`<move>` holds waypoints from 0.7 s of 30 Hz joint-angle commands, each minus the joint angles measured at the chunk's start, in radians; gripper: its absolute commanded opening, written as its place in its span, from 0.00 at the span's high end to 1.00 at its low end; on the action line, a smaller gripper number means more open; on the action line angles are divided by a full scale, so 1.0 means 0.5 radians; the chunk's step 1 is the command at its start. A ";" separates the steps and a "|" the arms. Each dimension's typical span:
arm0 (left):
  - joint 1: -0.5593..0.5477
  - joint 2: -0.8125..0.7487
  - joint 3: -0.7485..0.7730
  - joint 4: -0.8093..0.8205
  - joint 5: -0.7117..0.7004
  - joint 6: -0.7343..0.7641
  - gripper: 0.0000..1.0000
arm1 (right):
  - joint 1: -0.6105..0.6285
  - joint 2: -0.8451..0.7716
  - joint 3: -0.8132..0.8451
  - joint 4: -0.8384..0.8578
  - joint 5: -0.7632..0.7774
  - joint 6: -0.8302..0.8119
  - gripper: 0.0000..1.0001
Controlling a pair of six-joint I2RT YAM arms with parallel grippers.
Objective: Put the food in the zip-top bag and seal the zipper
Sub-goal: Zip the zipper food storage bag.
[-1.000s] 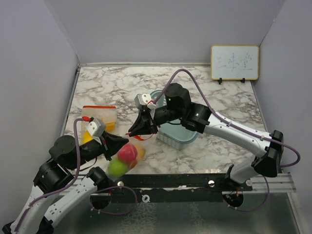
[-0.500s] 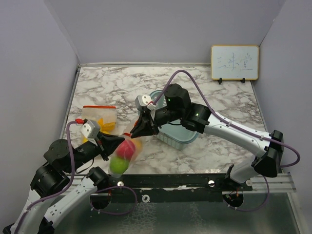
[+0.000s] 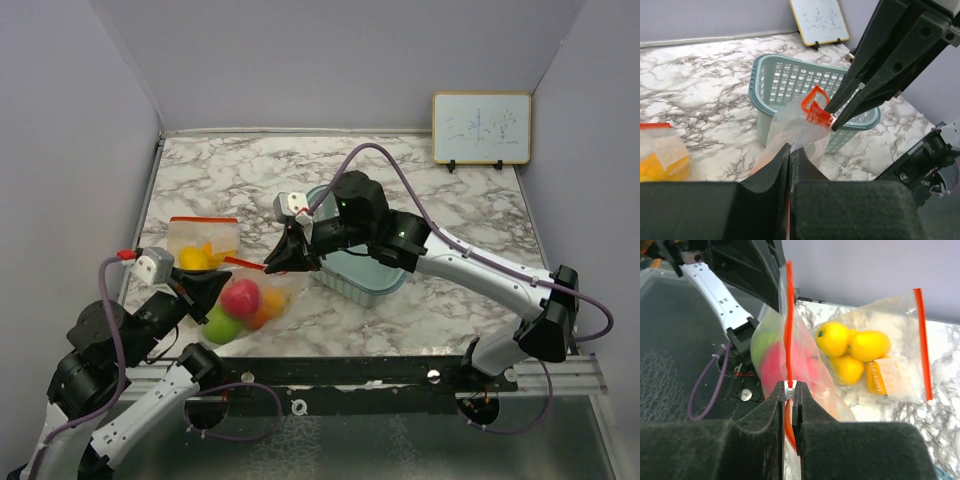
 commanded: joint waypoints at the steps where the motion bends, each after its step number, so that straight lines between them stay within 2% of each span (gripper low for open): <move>1: -0.002 -0.113 0.132 0.067 -0.477 -0.063 1.00 | -0.064 -0.123 -0.087 -0.177 0.370 -0.057 0.97; 14: -0.056 -0.172 0.160 -0.030 -0.804 -0.150 1.00 | -0.282 -0.320 -0.419 -0.201 0.718 -0.050 0.97; 21: -0.084 -0.169 0.158 0.000 -0.844 -0.180 1.00 | -0.360 -0.419 -0.603 -0.184 0.971 -0.007 0.97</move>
